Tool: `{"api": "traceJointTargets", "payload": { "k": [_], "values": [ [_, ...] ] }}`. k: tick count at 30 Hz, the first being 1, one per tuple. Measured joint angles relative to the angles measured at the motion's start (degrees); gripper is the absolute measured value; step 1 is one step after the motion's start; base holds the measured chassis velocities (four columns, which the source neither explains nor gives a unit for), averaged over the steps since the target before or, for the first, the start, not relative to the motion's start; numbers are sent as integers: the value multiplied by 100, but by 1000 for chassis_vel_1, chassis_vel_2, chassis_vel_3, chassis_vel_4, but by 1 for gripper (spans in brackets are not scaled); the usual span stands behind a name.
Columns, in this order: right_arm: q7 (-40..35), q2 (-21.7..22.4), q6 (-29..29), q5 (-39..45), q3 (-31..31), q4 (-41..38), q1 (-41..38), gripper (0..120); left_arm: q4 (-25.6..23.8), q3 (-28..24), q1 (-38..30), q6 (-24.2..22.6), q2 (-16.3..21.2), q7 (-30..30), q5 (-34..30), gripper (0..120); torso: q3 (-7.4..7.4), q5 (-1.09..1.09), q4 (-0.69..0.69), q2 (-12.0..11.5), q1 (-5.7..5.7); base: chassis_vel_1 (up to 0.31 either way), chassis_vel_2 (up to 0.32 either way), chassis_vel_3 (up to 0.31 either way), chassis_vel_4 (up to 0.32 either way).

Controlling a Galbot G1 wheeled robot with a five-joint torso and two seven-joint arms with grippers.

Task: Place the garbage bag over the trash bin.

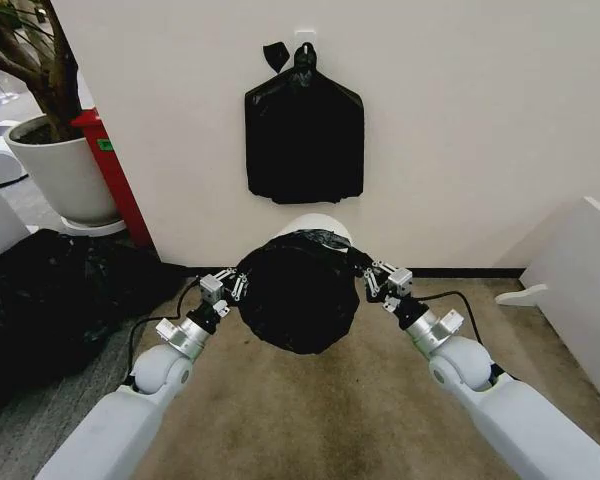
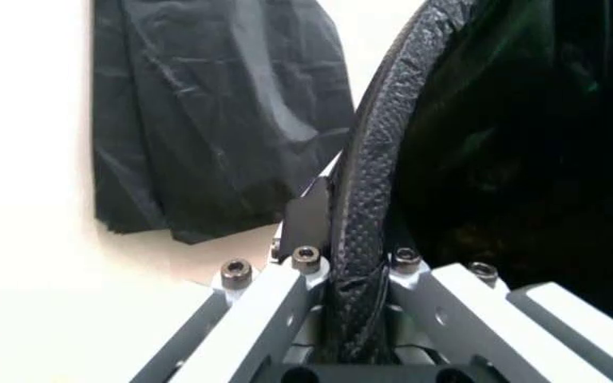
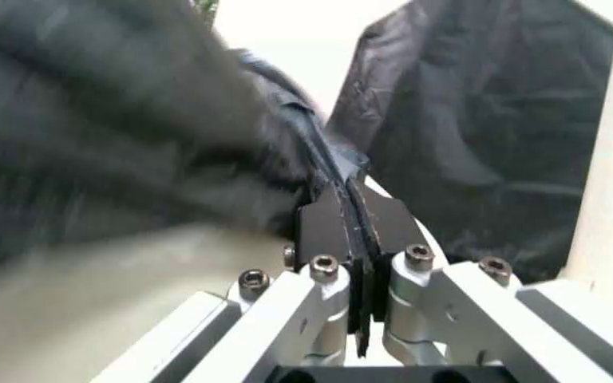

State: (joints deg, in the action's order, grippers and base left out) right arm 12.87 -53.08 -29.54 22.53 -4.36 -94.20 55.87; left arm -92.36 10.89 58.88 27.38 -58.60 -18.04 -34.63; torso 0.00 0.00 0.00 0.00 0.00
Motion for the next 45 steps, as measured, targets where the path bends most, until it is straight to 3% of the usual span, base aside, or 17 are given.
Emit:
{"api": "traceJointTargets", "payload": {
  "k": [5,9,11,15,17,18,22,23,26,32,39,45],
  "values": [
    [-117,-112,-301,-528,-83,191,-8,0,-107,-5,16,-259,21,412,-93,1,0,0,0,0,0,0,0,0,0],
    [-1027,-245,-148,-509,-46,55,60,15,-187,10,63,-686,24,968,-140,1,0,-1,0,0,0,0,0,0,0],
    [-1135,-258,-97,-453,-35,17,76,18,-200,14,69,-754,23,1046,-157,1,0,-1,0,0,0,0,0,0,0],
    [-1539,-290,440,1308,131,-569,349,37,-532,73,73,-1861,13,1991,-761,1,0,-1,1,0,0,0,0,0,0],
    [-1241,-261,503,2142,179,-782,468,46,-612,140,-12,-2369,-5,2395,-1268,1,0,-1,1,0,0,0,0,0,0],
    [-1241,-261,503,2142,179,-782,468,46,-612,140,-12,-2369,-5,2395,-1268,1,0,-1,1,0,0,0,0,0,0],
    [86,-232,473,3084,239,-864,659,64,-590,401,-202,-3207,-93,3060,-2503,1,0,-1,0,0,0,0,0,0,0],
    [86,-232,473,3084,239,-864,659,64,-590,401,-202,-3207,-93,3060,-2503,1,0,-1,0,0,0,0,0,0,0],
    [910,-279,377,3001,292,-604,695,77,-613,606,-221,-3700,-160,3269,-3325,1,0,-1,1,0,0,0,0,0,0],
    [1037,-418,362,2656,471,-344,667,97,-738,730,-155,-4001,-223,3277,-3723,1,0,0,1,0,0,0,0,0,0],
    [842,-592,486,2631,560,-197,562,97,-859,735,-61,-4005,-249,3164,-3689,1,0,-1,0,0,0,0,0,0,0],
    [410,-664,628,2724,603,-208,483,77,-982,721,83,-3949,-243,3038,-3533,1,0,-1,1,0,0,0,0,0,0]
  ]
}}
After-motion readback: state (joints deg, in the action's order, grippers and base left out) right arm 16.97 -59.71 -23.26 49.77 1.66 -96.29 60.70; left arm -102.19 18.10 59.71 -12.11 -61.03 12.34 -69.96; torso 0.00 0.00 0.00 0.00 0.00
